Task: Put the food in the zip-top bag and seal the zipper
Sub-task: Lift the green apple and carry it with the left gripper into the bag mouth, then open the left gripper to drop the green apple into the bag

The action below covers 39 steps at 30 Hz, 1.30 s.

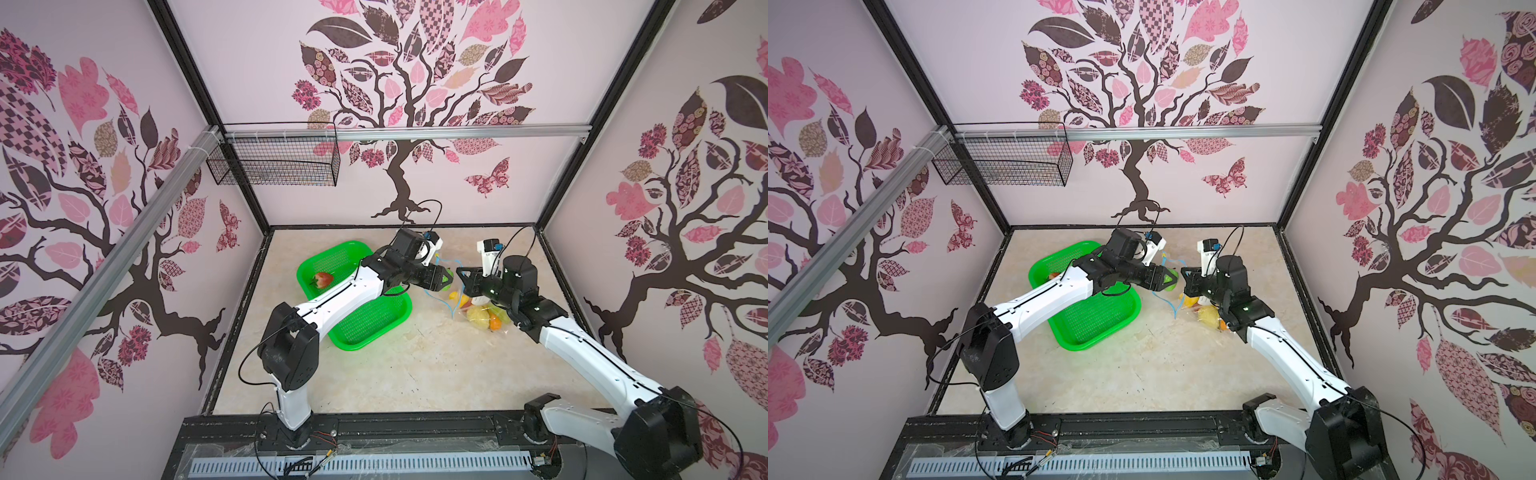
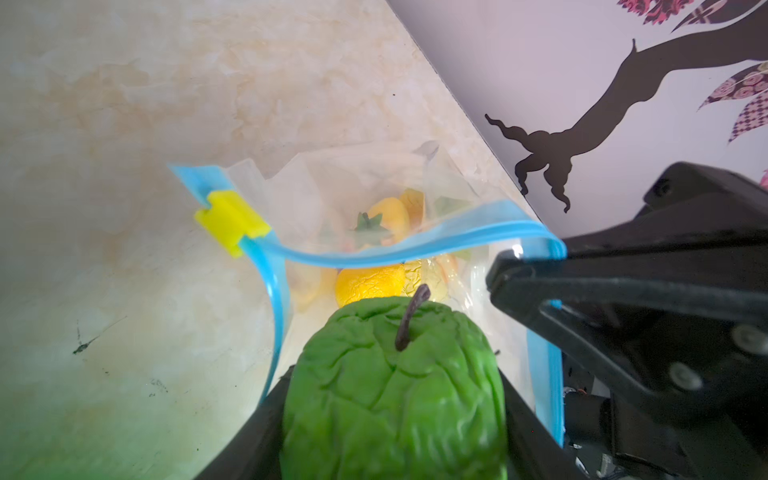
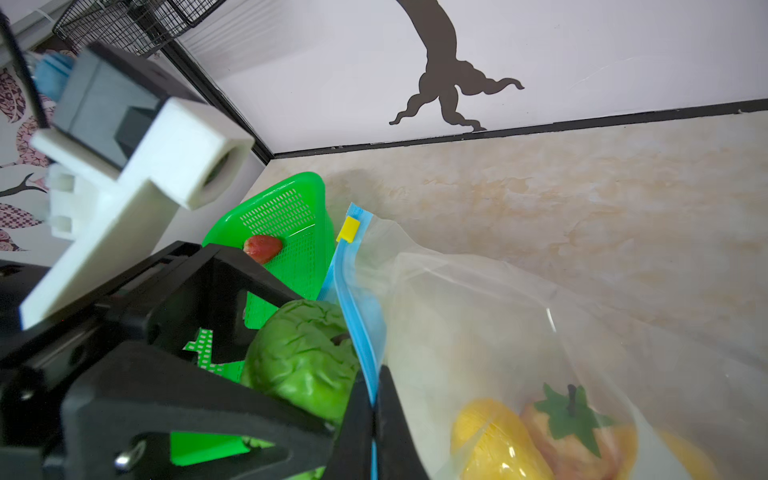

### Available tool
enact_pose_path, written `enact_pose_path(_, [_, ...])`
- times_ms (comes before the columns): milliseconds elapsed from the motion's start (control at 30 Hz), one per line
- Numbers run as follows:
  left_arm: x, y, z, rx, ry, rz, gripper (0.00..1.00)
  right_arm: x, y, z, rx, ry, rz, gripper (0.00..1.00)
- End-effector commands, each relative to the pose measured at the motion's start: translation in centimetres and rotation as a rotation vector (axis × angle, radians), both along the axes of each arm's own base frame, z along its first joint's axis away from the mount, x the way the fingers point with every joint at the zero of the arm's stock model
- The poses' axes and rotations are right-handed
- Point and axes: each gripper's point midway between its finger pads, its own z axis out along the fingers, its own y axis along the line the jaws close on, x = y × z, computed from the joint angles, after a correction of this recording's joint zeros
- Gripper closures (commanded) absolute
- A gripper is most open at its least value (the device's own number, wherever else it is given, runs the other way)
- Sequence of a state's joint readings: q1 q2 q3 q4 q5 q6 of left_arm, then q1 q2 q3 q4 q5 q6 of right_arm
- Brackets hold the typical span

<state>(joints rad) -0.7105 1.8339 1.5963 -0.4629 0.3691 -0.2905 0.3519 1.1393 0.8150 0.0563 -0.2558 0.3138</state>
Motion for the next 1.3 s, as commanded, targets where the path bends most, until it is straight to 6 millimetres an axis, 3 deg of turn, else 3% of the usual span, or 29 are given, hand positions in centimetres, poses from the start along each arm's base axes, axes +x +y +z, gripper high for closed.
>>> enact_pose_path(0, [1.2,0.1,-0.4,0.081,-0.043,0.035,0.50,-0.5,0.1,1.7,0.017,-0.056,0.018,1.00])
enact_pose_path(200, [1.5,-0.4,-1.9,0.140,-0.015,0.034,0.43,-0.4,0.1,1.6,0.016,-0.054,0.017,1.00])
enact_pose_path(300, [1.3,-0.5,-1.5,0.121,-0.007,0.028,0.27,-0.4,0.1,1.6,0.014,-0.053,0.017,1.00])
enact_pose_path(367, [0.9,-0.7,-0.9,0.098,-0.007,0.014,0.14,-0.4,0.1,1.5,0.011,-0.050,0.018,1.00])
enact_pose_path(600, [-0.4,-0.3,2.9,-0.001,-0.027,0.001,0.10,-0.1,-0.3,1.1,-0.005,-0.031,-0.010,1.00])
enact_pose_path(700, [-0.7,0.8,4.5,-0.032,-0.039,0.013,0.09,0.0,-0.5,1.1,-0.010,-0.029,-0.018,1.00])
enact_pose_path(900, [0.4,6.2,5.9,-0.113,-0.002,0.122,0.01,0.1,-0.7,1.1,-0.016,-0.023,-0.031,1.00])
enact_pose_path(1267, [6.1,23.0,3.2,0.251,-0.116,0.588,0.01,0.1,-0.5,1.1,-0.008,-0.024,-0.026,1.00])
